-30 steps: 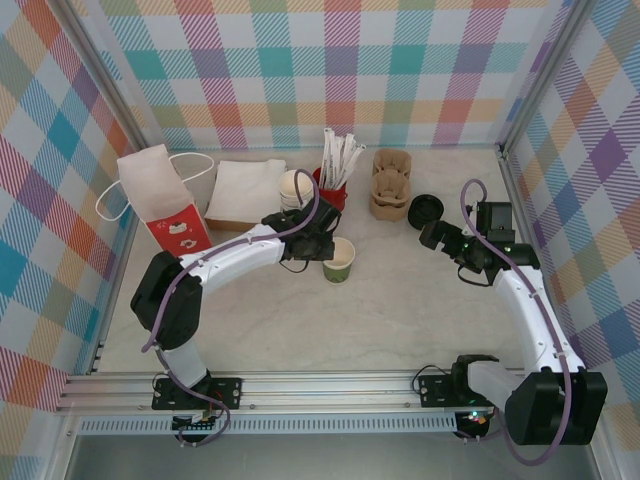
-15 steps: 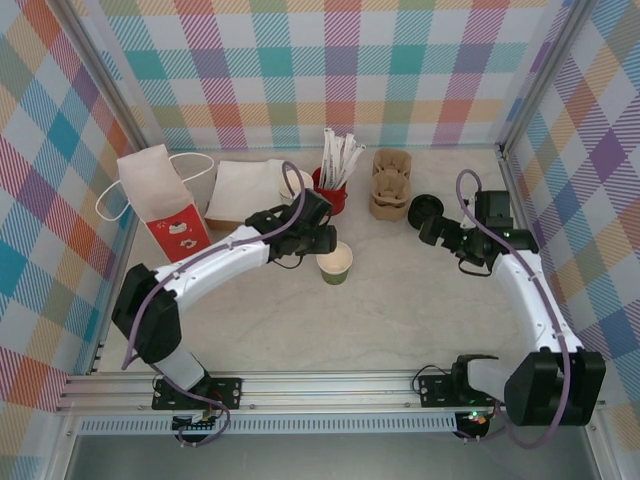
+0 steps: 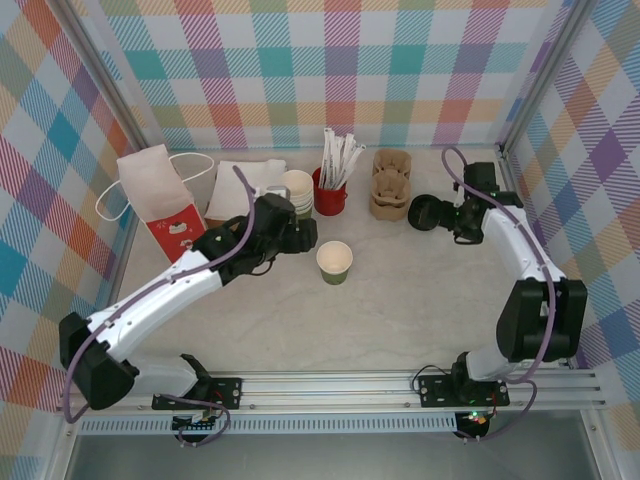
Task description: Pack the takeout coffee
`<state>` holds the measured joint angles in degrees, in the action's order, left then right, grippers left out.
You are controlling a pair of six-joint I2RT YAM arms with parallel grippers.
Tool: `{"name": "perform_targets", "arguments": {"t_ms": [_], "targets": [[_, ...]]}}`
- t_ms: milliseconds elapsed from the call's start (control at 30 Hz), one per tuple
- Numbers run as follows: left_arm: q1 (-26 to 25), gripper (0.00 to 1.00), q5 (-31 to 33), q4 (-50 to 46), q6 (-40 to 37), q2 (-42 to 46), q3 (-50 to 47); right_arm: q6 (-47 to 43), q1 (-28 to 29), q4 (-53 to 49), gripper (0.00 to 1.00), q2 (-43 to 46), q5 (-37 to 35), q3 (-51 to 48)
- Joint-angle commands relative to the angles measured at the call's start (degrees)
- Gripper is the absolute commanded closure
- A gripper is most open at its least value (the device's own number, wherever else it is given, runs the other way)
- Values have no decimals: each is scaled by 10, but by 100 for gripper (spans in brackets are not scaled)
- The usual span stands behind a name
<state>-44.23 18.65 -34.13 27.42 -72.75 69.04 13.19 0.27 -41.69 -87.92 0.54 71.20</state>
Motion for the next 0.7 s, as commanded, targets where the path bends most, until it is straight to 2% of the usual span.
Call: {"name": "perform_targets", "arguments": {"t_ms": [0, 233, 433, 667], "targets": [[-9, 6, 42, -9, -6, 49, -29, -22, -4, -8, 10, -42, -26, 46], [-9, 0, 70, -19, -6, 118, -65, -13, -12, -17, 32, -135, -26, 125], [-9, 0, 80, -31, -2, 139, -75, -9, -17, -42, 49, -203, -37, 186], [-9, 0, 83, -36, 1, 144, -77, -12, -17, -63, 56, -253, -39, 225]]}}
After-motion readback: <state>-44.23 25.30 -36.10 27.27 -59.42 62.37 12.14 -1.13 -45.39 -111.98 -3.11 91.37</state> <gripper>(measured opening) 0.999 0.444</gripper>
